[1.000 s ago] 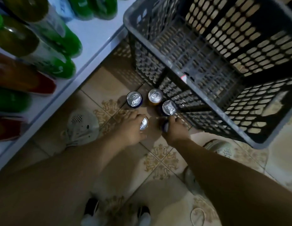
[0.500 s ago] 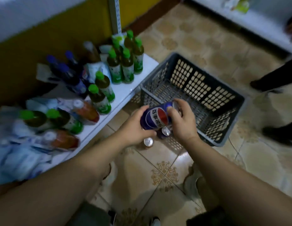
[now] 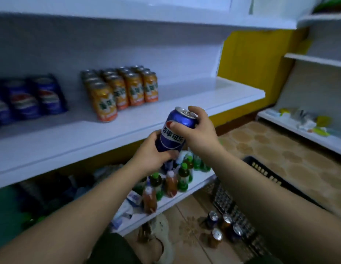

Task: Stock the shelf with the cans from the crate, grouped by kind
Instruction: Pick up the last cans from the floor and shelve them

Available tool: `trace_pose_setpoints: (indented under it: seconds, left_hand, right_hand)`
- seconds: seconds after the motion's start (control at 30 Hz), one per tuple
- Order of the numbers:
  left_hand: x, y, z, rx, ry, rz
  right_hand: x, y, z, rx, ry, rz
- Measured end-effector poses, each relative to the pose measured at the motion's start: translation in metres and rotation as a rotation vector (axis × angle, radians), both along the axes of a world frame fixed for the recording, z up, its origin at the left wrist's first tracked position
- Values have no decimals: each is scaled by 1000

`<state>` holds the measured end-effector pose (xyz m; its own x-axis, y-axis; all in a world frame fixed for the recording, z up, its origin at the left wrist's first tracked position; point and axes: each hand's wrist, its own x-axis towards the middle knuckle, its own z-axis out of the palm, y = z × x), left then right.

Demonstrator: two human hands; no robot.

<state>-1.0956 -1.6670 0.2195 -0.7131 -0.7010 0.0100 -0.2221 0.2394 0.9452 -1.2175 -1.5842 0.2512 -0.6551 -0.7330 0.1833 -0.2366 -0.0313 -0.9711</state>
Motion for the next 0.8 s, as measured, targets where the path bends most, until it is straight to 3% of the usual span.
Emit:
trace_pose_setpoints:
  seconds: [0.17, 0.43, 0.6, 0.8]
  left_hand:
    - [96, -24, 36, -122, -91, 147]
    - [260, -61, 49, -404, -590, 495]
    - [327, -85, 39, -352, -803, 595]
    - [345, -114, 33, -391, -1044, 602]
  right_hand:
    - [73, -42, 47, -45, 63, 204]
    - [169, -102, 65, -4, 88, 453]
    - [212, -135, 61, 26, 136, 534]
    - [242, -173, 46, 48, 173, 592]
